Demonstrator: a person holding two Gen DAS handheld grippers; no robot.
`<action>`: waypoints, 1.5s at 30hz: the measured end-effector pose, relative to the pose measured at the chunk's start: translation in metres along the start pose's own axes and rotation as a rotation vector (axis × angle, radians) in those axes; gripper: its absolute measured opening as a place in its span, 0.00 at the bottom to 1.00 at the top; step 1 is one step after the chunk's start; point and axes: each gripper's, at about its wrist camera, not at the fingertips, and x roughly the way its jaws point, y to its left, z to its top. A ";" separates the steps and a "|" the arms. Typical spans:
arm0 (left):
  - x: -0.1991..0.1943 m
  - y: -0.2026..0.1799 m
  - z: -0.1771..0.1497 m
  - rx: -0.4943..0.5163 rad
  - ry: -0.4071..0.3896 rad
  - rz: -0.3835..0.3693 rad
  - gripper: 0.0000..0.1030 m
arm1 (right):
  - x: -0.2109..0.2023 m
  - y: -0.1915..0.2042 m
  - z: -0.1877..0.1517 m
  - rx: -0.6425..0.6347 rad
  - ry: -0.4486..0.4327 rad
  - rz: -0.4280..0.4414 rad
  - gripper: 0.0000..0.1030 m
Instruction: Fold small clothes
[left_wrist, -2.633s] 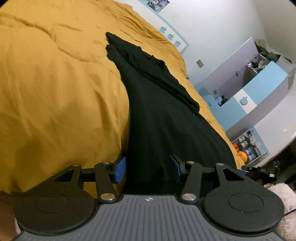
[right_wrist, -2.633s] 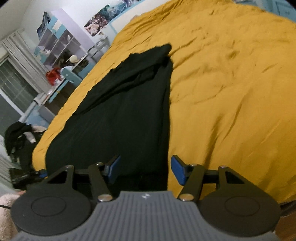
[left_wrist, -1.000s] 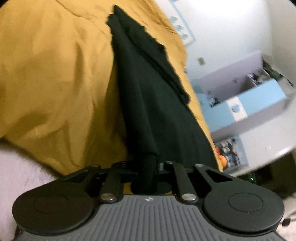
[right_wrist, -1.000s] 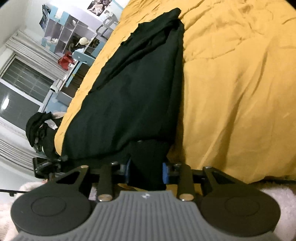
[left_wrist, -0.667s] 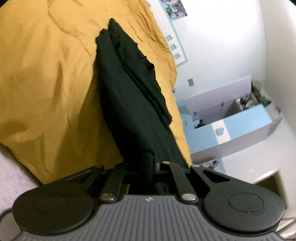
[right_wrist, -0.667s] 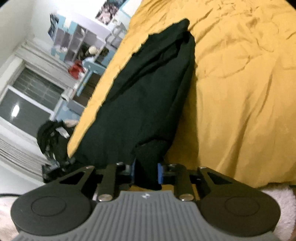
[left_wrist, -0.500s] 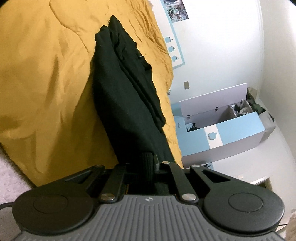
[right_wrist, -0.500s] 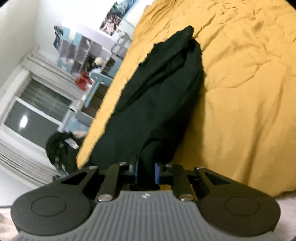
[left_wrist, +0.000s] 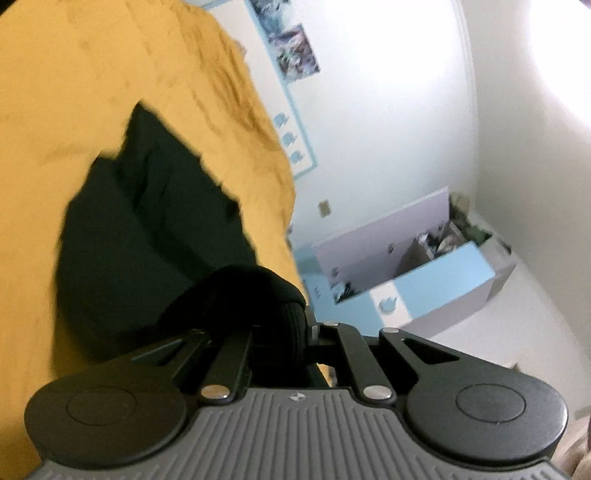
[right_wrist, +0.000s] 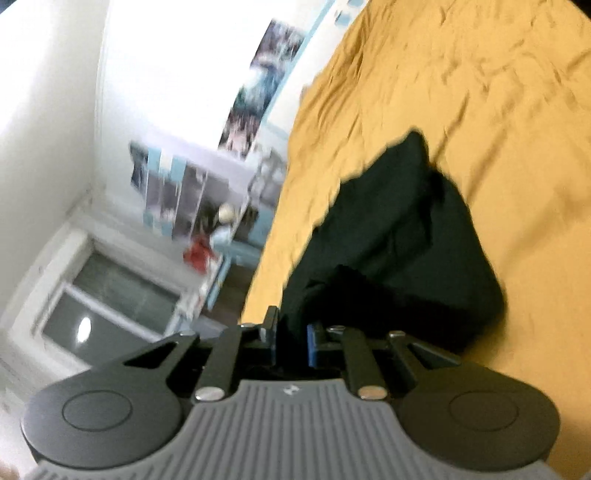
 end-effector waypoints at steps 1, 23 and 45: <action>0.009 0.002 0.013 -0.001 -0.016 -0.009 0.06 | 0.010 -0.002 0.012 0.012 -0.022 -0.004 0.09; 0.184 0.162 0.196 -0.222 0.059 0.327 0.15 | 0.297 -0.101 0.176 0.103 -0.060 -0.330 0.19; 0.279 0.074 0.123 0.313 0.323 0.440 0.48 | 0.381 -0.035 0.117 -0.384 0.211 -0.330 0.58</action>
